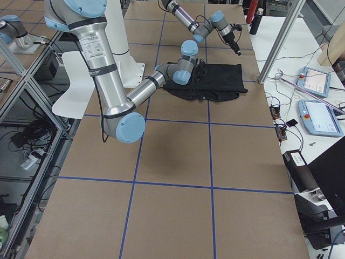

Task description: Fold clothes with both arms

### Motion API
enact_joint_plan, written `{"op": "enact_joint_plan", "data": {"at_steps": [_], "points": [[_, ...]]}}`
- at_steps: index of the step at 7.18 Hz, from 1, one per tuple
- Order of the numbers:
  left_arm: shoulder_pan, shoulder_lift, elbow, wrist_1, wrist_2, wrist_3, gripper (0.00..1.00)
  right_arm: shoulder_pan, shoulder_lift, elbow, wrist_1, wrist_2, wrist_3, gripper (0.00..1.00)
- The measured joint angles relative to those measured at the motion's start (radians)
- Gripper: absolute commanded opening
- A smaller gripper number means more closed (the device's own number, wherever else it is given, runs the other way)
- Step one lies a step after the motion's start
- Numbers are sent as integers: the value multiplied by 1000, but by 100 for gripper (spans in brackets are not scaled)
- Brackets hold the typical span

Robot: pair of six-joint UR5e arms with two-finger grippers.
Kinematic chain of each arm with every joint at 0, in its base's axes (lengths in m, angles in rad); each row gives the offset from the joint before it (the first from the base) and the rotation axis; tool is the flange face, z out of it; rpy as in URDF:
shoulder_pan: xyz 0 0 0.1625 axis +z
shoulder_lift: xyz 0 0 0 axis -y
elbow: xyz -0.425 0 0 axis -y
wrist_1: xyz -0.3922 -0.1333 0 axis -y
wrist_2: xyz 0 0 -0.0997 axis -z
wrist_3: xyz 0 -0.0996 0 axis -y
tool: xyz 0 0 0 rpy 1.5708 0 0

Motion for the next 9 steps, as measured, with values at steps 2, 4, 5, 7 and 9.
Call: {"op": "enact_joint_plan", "data": {"at_steps": [2, 4, 5, 7, 9], "points": [[-5, 135, -205, 82, -60, 20, 100, -108, 60, 3, -121, -87, -114, 97], [-8, 253, -377, 157, -102, 47, 100, -221, 82, 8, -266, -160, -419, 86], [-9, 273, -407, 172, -109, 54, 100, -274, 101, 8, -364, -211, -577, 77], [-10, 282, -423, 180, -112, 54, 100, -351, 184, 2, -597, -303, -867, 73], [-9, 283, -425, 180, -111, 52, 100, -391, 262, -50, -715, -361, -1006, 70]]}}
